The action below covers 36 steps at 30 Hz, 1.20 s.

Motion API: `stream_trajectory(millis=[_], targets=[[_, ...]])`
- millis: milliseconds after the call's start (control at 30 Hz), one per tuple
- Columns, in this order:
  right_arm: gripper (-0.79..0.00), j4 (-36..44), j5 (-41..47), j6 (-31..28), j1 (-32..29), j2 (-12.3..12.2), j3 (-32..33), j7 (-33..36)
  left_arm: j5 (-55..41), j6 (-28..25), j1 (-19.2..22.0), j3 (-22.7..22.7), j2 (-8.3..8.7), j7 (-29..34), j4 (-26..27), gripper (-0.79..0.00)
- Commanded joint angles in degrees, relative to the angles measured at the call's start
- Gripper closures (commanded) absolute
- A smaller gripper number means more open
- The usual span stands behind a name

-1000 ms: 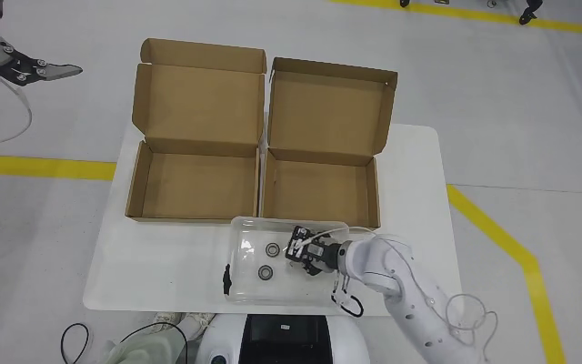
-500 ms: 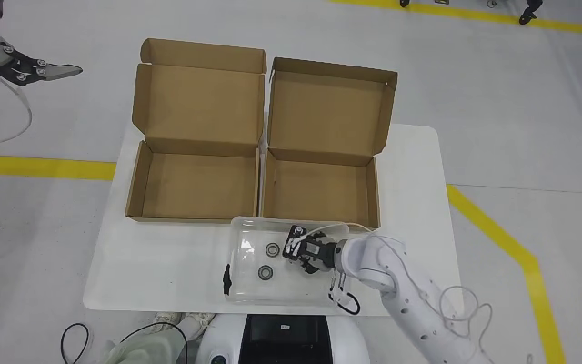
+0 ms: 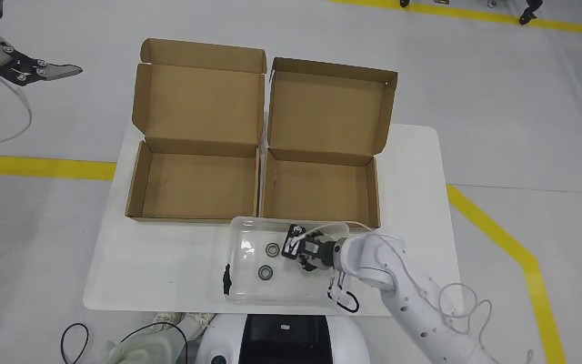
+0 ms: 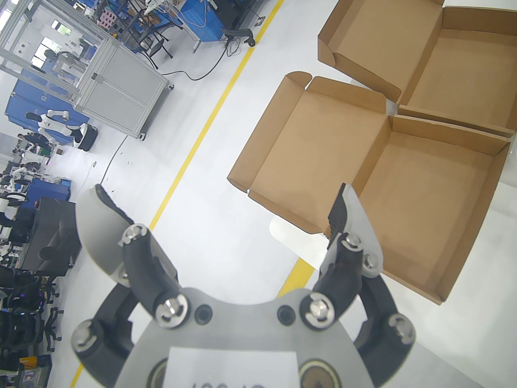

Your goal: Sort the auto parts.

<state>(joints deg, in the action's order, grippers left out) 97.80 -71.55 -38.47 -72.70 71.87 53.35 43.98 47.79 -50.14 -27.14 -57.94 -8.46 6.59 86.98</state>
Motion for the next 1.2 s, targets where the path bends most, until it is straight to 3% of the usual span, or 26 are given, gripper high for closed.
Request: stream_trajectory(millis=[0, 233, 567, 1033, 1167], targets=[[0.000, 0.43, 0.13, -0.44, -0.13, -0.14, 0.12, -0.80, 0.00, 0.00, 0.00, 0.00, 0.00, 0.00, 0.00, -0.785], [0.000, 3.18, -0.76, -2.62, -1.24, -0.87, 1.40, -7.35, 0.00, 0.00, 0.00, 0.00, 0.00, 0.00, 0.00, -0.785], [0.000, 6.16, 1.24, -7.87, -1.83, -1.67, 4.08, -24.70, 0.00, 0.00, 0.00, 0.00, 0.00, 0.00, 0.00, -0.785], [0.000, 7.51, 7.87, -12.27, 4.78, -1.44, 7.36, -44.20, 0.00, 0.00, 0.00, 0.00, 0.00, 0.00, 0.00, -0.785], [0.000, 8.09, 9.18, -11.85, 8.14, -1.28, 8.06, -44.51, 0.00, 0.00, 0.00, 0.00, 0.00, 0.00, 0.00, -0.785]])
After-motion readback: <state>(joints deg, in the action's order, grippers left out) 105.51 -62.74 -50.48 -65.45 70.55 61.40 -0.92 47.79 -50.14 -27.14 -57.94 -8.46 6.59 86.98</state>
